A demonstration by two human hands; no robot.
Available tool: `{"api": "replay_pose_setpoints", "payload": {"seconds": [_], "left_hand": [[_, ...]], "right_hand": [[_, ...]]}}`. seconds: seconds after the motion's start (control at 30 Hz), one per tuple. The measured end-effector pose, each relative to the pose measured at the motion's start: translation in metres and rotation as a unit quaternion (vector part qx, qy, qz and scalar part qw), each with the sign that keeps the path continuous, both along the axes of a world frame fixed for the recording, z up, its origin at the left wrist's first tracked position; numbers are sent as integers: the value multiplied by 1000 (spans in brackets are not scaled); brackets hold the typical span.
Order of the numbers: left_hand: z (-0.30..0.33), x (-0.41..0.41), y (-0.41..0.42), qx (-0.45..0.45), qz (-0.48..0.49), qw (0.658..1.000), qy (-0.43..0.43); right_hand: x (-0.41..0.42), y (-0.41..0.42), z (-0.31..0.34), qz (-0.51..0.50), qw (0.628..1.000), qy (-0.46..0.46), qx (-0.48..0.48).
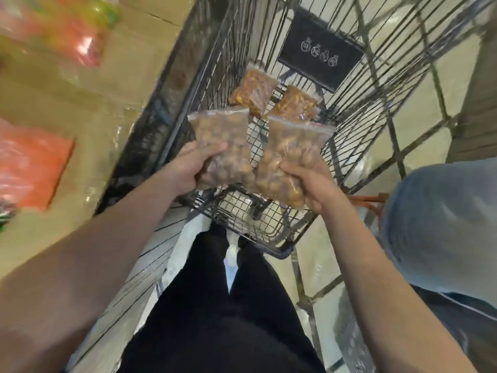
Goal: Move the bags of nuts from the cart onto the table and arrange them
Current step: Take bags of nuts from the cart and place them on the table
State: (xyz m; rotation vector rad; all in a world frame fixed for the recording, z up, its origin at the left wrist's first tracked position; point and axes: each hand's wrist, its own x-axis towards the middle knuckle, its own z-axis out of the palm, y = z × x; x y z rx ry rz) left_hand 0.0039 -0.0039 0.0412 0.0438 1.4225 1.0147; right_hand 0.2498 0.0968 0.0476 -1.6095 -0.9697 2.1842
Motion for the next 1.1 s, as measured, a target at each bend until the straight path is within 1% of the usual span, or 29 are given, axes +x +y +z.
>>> {"api": "replay_pose_setpoints", "payload": {"seconds": [0.07, 0.13, 0.27, 0.37, 0.5, 0.67, 0.8, 0.93, 1.1], "left_hand": [[28, 9, -19, 43, 33, 998, -21], [53, 18, -38, 82, 68, 994, -15], [100, 32, -78, 150, 116, 981, 34], [131, 32, -117, 165, 149, 972, 82], [157, 24, -186, 156, 206, 957, 130], [177, 21, -284, 149, 317, 922, 166], [186, 29, -371, 152, 388, 886, 205], [192, 40, -458, 123, 440, 855, 246], [192, 55, -567, 99, 499, 821, 258]], "right_hand": [[4, -7, 28, 29, 999, 3, 31], [6, -13, 54, 51, 997, 18, 49], [0, -29, 99, 91, 992, 50, 66], [-17, -43, 130, 153, 983, 68, 78], [-59, -75, 163, 238, 962, 114, 72], [-124, -138, 176, 336, 922, 177, 80], [-167, -209, 182, 423, 883, 183, 89], [-190, -284, 185, 494, 846, 176, 94], [-201, -385, 187, 560, 801, 182, 110]]}}
